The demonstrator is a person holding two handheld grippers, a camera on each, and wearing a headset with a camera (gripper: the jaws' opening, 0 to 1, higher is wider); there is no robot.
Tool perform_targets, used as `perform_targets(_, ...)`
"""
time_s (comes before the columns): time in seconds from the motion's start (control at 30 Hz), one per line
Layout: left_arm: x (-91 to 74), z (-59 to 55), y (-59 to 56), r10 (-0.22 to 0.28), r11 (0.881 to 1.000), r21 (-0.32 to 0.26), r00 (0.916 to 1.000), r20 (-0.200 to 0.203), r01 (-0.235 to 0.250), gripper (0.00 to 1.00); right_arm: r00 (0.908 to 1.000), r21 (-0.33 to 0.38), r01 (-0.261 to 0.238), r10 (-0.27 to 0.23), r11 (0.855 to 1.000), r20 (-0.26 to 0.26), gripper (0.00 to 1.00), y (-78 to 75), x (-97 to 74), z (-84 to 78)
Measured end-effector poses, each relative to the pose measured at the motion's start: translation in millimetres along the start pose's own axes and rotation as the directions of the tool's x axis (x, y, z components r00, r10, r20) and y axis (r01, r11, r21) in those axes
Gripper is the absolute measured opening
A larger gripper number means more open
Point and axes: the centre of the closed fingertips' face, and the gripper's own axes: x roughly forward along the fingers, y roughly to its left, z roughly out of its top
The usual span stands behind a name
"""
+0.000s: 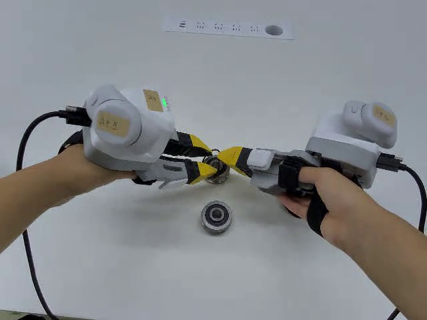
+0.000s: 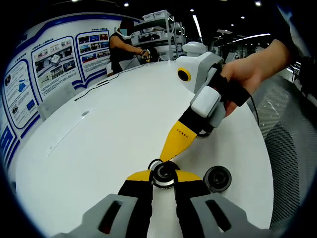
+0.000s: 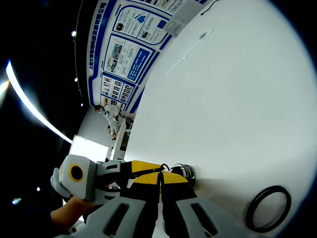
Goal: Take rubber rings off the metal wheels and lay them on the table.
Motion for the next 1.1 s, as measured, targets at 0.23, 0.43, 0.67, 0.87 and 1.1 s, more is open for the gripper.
perform_targets(0.23,-16.7,3.5,-3.3,0.025,0.999,-0.035,0.9990,0.037,-0.024,0.23,0.9999,0.017,-0.015,0.015,1.000,0.008,0.02,9.6,1.2,1.6)
perform_targets(0.43,-31.2,7.2,4.1,0.097,0.990,-0.107,0.9910,0.092,-0.087,0.29,0.9996,0.019,-0.014,0.013,1.000,0.024,0.02,12.7,-7.0,6.0)
perform_targets(0.67,-45.8,12.0,9.9,0.156,0.975,-0.181,0.9768,0.147,-0.129,0.39,0.9977,0.037,0.007,-0.009,0.999,0.068,0.02,6.7,-27.9,17.3)
perform_targets(0.87,-56.2,17.0,8.9,0.181,0.965,-0.223,0.9670,0.180,-0.139,0.66,0.9928,0.060,0.042,-0.048,0.997,0.109,0.02,-9.9,-54.9,28.7)
perform_targets(1.1,-65.0,20.1,7.3,0.199,0.954,-0.264,0.9573,0.209,-0.141,0.70,0.9868,0.084,0.075,-0.086,0.994,0.137,0.02,-23.7,-78.4,28.1)
